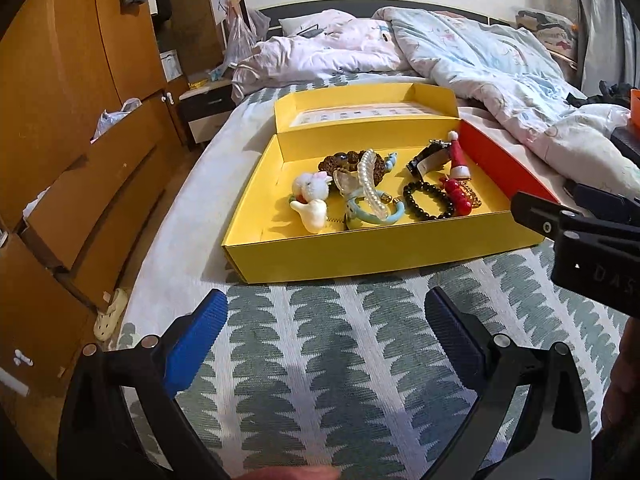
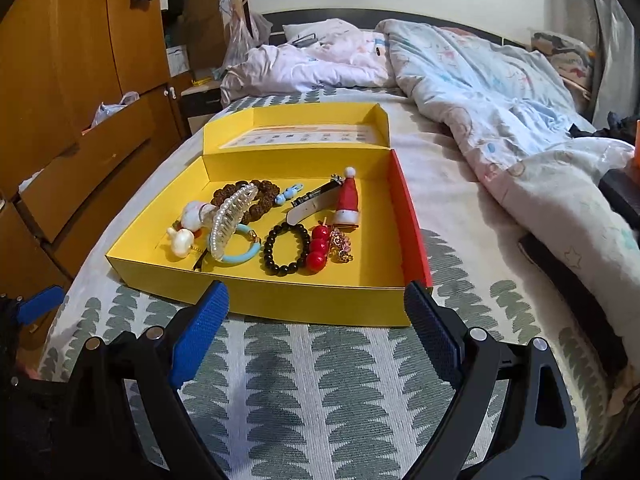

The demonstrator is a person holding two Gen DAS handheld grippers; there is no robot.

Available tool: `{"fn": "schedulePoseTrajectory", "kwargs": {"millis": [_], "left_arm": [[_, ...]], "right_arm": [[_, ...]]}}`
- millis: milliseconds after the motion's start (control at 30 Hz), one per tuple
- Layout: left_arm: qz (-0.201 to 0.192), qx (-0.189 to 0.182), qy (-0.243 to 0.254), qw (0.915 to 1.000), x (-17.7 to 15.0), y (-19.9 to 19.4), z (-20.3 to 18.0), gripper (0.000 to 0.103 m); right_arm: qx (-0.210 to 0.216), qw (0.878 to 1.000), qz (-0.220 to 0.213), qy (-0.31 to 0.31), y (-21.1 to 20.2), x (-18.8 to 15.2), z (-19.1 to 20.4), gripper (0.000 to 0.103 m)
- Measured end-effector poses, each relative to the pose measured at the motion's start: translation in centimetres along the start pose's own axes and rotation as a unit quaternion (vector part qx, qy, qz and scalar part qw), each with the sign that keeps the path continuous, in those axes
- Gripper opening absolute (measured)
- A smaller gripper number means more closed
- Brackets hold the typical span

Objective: Organize jewelry

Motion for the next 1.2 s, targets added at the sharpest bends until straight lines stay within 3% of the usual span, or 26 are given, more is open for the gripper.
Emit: {"fn": "schedulePoseTrajectory", "kwargs": {"millis": [1200], "left_arm": [[0.008, 0.022, -0.011, 0.9997, 0.1, 0.5, 1.5, 0.098]], "right_arm": [[0.002, 1.0, 0.009, -0.005, 0.2, -0.5, -0.1, 0.09]]}}
Point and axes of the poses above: each gripper's, at about its wrist camera, not at the fingertips, and y roughly the way its jaws point, z to its left, x to its top, the point moved 1 cm from there along y, roughly the way its jaws point, and after that the axes turned 4 degrees about x, right-handed, at the moved point
